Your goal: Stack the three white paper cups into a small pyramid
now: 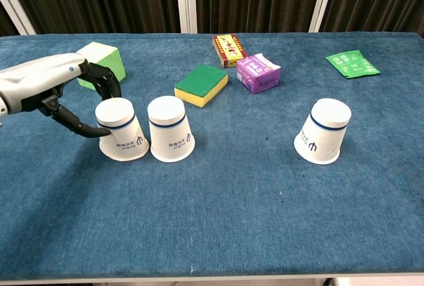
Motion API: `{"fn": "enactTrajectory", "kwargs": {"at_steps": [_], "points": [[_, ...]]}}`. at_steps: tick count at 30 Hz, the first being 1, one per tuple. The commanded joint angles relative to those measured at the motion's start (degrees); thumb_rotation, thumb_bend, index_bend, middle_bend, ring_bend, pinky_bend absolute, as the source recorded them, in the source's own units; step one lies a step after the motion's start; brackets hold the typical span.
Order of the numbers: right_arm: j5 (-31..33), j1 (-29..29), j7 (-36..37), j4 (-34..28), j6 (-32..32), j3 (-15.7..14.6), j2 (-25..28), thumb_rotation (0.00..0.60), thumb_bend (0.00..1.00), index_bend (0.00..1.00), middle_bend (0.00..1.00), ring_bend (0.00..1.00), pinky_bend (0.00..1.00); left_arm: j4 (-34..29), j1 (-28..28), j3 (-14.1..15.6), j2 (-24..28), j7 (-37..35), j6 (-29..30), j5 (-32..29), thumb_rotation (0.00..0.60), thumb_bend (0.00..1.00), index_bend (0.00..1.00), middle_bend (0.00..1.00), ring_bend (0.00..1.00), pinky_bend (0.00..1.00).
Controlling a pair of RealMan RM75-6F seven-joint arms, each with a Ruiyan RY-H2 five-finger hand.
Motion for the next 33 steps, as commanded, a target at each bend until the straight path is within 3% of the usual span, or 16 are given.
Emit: {"fn": "enactTrajectory", "kwargs": {"at_steps": [1,13,18,25,29,33], "points": [[0.0,0.0,0.1,0.1,-0.1,0.0,0.0,0.600,0.20,0.00,0.07,0.00,0.03,-0.1,-0.1,0.2,0.1,0.1,0.0,-0.1,0.600,0.23,0.35,0.43,0.32,0.16],[-0.3,0.1,1.0,0.9,0.1,0.1,-0.5,0.600,0.20,0.00,0.07,0.00,0.03,-1.4,-0.1,1.6,0.7,1.1,0.1,-0.6,0.600,0.23,0.20,0.34,0.30,0.15],[-1.1,0.9,1.0,0.7,-1.3,-0.4,-0.6,0.600,0.20,0.00,0.07,0.00,0.03,-3.4,0.3,2.2,2.2,1.7,0.3,-1.0,0.600,0.19,0.01,0.14,0.14,0.12],[-5.3,7.1,1.2,-3.7,-10.8,-2.0,-0.5,0.600,0.20,0.00,0.07,0.00,0.06,-8.0,3.3,2.8,6.7,2.9,6.6,1.1,0.600,0.16,0.00,0.10,0.11,0.09],[-5.3,12.3,-2.0,-6.4,-18.3,-1.4,-2.7,0.600,0.20,0.01,0.09,0.00,0.07,-9.0,5.8,2.7,9.3,2.5,11.4,2.4,0.600,0.16,0.00,0.10,0.11,0.09],[-3.3,16.7,-6.2,-7.9,-24.3,0.0,-6.1,0.600,0.21,0.07,0.12,0.00,0.07,-8.8,8.0,2.5,11.4,0.6,14.5,2.6,0.600,0.15,0.00,0.10,0.10,0.08]]}}
